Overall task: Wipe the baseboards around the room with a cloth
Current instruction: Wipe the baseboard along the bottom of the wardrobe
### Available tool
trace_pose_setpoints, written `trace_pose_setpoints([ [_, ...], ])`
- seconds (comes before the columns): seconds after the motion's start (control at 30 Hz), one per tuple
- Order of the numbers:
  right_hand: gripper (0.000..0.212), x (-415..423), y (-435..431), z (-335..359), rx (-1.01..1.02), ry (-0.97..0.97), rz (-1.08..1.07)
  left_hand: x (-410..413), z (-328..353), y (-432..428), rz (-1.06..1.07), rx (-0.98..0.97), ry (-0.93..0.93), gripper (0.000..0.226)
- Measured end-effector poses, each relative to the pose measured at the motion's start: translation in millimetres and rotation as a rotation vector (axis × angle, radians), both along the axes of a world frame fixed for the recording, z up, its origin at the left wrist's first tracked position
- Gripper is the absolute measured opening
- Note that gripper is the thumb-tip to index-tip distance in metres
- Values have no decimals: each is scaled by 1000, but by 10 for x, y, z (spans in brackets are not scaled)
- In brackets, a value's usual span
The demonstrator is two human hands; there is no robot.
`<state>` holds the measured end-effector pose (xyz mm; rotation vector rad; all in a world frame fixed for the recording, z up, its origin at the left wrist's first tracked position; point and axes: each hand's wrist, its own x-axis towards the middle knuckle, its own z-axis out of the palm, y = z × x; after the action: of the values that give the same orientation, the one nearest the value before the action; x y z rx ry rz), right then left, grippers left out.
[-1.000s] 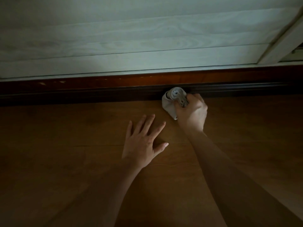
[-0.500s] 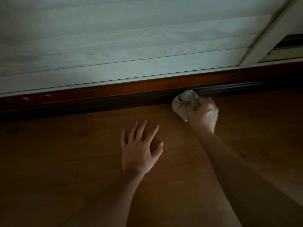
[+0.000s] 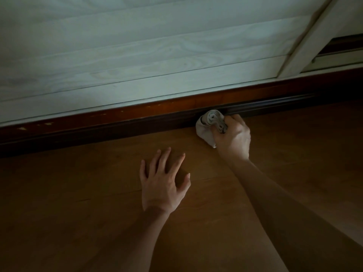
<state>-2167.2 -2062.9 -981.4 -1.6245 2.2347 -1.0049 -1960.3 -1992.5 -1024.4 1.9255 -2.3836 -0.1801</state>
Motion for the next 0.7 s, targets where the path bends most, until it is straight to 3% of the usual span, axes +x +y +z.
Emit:
trace_pose_setpoints([
  [0.23, 22, -748, 53, -10, 5, 43, -224, 11, -21, -10, -5, -6, -13, 59],
  [0.7, 20, -855, 47, 8, 32, 86, -173, -16, 8, -8, -6, 15, -14, 59],
])
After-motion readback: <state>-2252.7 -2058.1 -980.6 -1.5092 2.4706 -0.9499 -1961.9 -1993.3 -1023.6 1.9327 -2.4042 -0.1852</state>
